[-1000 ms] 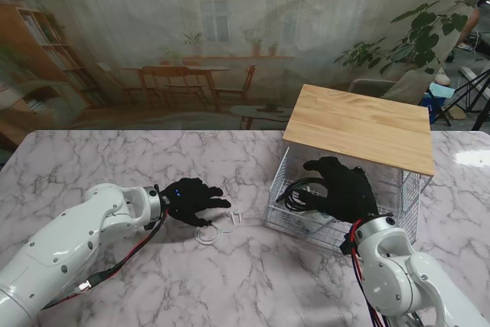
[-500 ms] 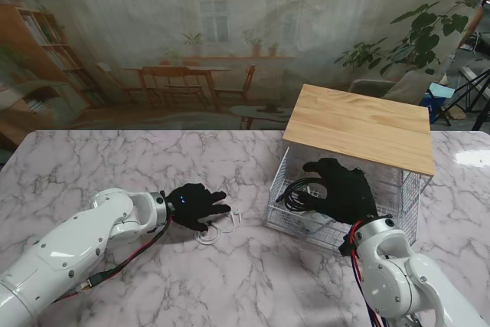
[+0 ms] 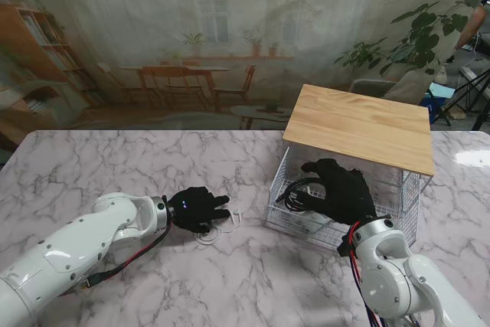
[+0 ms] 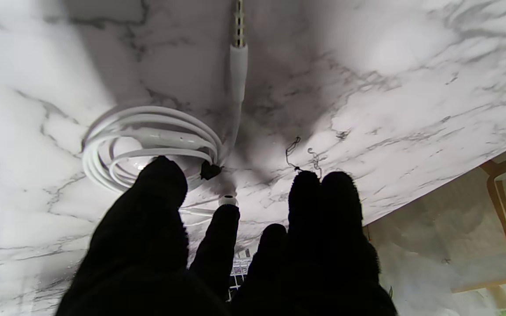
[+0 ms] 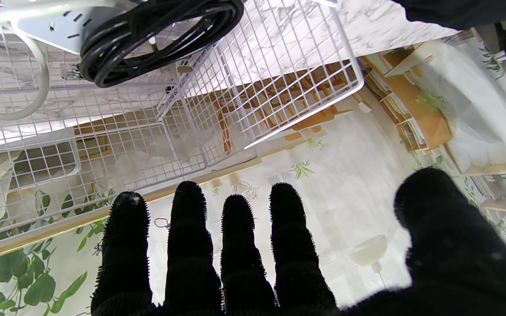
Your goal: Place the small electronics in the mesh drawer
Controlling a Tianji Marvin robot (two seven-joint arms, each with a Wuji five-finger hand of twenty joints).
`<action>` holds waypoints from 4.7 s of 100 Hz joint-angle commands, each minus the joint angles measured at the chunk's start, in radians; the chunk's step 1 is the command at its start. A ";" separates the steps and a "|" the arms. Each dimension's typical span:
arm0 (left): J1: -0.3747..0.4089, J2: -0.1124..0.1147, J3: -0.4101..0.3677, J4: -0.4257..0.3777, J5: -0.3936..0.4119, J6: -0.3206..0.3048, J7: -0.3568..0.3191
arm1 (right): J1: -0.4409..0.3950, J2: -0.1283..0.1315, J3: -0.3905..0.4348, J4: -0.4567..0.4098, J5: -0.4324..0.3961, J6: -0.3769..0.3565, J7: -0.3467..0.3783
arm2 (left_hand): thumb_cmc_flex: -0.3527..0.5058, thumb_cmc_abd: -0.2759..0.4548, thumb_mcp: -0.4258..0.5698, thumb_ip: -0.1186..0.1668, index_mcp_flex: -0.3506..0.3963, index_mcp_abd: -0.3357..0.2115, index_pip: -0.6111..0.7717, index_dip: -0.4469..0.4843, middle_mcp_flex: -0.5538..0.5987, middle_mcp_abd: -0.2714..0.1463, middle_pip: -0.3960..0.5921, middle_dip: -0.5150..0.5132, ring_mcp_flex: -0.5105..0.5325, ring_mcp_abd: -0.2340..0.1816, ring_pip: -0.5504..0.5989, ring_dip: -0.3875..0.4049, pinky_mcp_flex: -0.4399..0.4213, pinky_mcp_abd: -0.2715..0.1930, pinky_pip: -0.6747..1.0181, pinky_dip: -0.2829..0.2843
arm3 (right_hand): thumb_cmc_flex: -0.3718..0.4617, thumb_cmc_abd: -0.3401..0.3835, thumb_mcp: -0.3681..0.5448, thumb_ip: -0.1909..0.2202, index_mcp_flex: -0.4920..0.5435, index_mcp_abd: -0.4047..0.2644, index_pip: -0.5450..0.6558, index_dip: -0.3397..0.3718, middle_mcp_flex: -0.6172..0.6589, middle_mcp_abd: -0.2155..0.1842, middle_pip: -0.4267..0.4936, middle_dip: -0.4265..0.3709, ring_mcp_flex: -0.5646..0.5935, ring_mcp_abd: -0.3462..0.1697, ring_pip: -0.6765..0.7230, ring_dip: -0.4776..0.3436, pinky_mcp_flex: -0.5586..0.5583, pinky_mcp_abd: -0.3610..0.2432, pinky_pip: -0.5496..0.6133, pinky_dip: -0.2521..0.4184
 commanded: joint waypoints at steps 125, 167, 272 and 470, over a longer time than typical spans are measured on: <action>0.264 0.006 -0.290 -0.168 0.067 -0.074 -0.172 | -0.013 -0.005 -0.006 0.003 -0.002 0.000 -0.020 | 0.027 -0.054 0.008 -0.007 0.039 -0.114 0.208 0.185 0.045 0.000 0.035 0.064 0.009 0.045 -0.028 -0.055 0.012 -0.033 -0.023 -0.009 | 0.024 0.035 -0.008 0.022 0.016 -0.026 0.008 0.024 0.001 -0.013 0.008 0.009 -0.005 -0.005 -0.072 0.001 -0.018 0.011 -0.021 0.019; 0.219 0.018 -0.209 -0.125 0.076 -0.075 -0.152 | -0.016 -0.007 -0.004 0.004 -0.001 -0.002 -0.033 | 0.160 -0.156 0.032 -0.027 0.073 -0.157 0.734 0.559 0.214 -0.032 0.143 0.138 0.064 0.042 -0.015 -0.053 0.039 -0.016 -0.005 -0.005 | 0.029 0.037 -0.004 0.022 0.013 -0.025 0.009 0.024 -0.002 -0.011 0.010 0.010 -0.006 -0.006 -0.071 0.001 -0.021 0.012 -0.024 0.018; 0.152 0.011 -0.125 -0.013 0.009 -0.113 0.044 | -0.020 -0.009 0.003 0.003 0.014 -0.006 -0.040 | 0.216 -0.165 0.151 -0.041 0.370 -0.264 0.583 0.224 0.847 -0.158 -0.015 0.469 0.551 -0.031 0.075 0.012 0.409 -0.077 0.160 -0.010 | 0.035 0.045 0.000 0.021 0.008 -0.023 0.012 0.023 0.000 -0.012 0.016 0.012 -0.006 -0.007 -0.070 0.001 -0.021 0.011 -0.025 0.019; 0.131 -0.098 -0.434 -0.465 -0.176 -0.120 -0.059 | 0.083 -0.008 -0.115 -0.013 0.039 -0.055 -0.030 | 0.264 -0.106 0.075 -0.026 0.352 -0.281 0.647 0.330 0.827 -0.123 0.096 0.495 0.607 -0.036 0.109 0.034 0.460 -0.071 0.213 0.002 | -0.170 -0.354 0.165 -0.037 -0.201 0.035 0.098 0.189 -0.148 0.000 -0.020 -0.019 -0.049 -0.003 -0.127 -0.012 -0.096 0.057 -0.179 -0.017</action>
